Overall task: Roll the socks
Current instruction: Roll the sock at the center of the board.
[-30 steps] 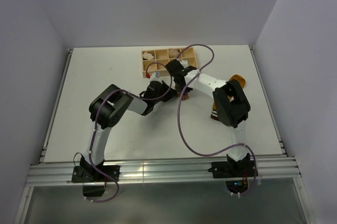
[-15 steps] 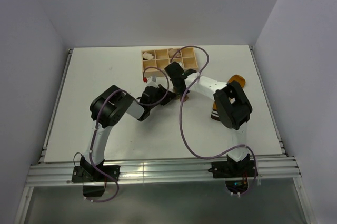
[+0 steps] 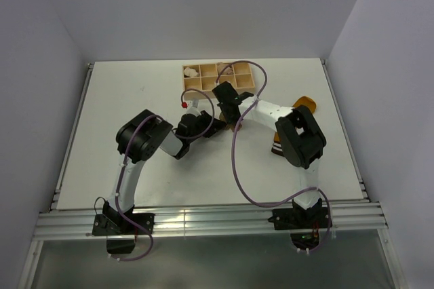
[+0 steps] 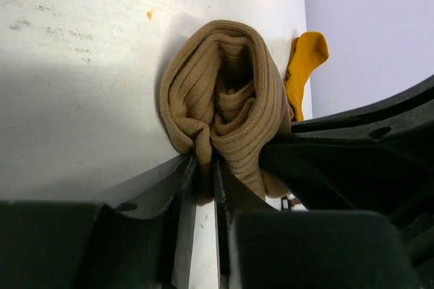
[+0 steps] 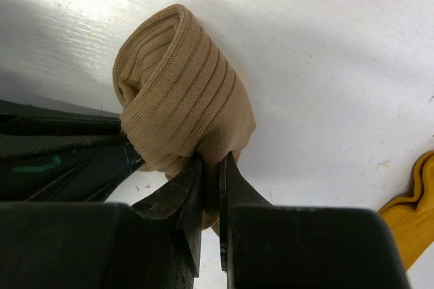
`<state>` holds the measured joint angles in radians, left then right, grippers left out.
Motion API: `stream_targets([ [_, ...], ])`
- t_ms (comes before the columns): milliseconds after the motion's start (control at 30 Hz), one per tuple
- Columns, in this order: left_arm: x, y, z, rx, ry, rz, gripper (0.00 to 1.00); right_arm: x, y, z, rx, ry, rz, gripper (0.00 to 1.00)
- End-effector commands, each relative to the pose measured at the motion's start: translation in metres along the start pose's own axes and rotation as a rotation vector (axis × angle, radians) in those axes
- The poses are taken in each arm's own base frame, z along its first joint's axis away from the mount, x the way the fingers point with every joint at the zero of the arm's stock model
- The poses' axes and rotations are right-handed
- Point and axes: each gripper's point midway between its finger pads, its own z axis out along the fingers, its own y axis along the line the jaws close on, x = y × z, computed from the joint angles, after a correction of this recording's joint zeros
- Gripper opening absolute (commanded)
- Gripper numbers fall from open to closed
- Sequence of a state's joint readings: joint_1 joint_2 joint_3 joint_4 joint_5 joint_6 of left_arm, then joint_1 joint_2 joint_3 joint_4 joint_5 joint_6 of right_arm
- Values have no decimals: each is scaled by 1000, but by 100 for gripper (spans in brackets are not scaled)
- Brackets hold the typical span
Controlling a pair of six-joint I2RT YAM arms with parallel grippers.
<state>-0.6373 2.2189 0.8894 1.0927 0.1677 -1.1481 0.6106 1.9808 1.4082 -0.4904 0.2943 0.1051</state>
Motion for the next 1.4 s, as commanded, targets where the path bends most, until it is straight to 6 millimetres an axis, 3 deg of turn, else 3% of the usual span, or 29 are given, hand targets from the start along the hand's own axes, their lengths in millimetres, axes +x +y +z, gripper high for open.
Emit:
stream_targets([
  [0, 28, -18, -10, 89, 116, 2, 23, -18, 30, 0, -94, -92, 17, 0],
  [133, 24, -26, -17, 130, 96, 24, 34, -15, 33, 6, -97, -83, 17, 0],
  [267, 21, -29, -21, 157, 82, 18, 39, -15, 35, 7, -104, -80, 18, 0],
  [933, 1, -16, 4, 44, 10, -76, 35, -8, 53, -8, -243, -103, -5, 0],
  [1100, 1, -16, 6, 37, 20, -78, 27, -8, 59, -13, -293, -113, -18, 0],
  [1200, 2, -14, 6, 33, 30, -78, 12, -6, 62, -15, -319, -117, -31, 0],
  [1233, 2, -13, 6, 32, 35, -79, 2, -5, 63, -16, -324, -119, -32, 0],
  [1367, 2, -10, 4, 36, 49, -93, 0, -4, 62, -18, -325, -122, -26, 1],
])
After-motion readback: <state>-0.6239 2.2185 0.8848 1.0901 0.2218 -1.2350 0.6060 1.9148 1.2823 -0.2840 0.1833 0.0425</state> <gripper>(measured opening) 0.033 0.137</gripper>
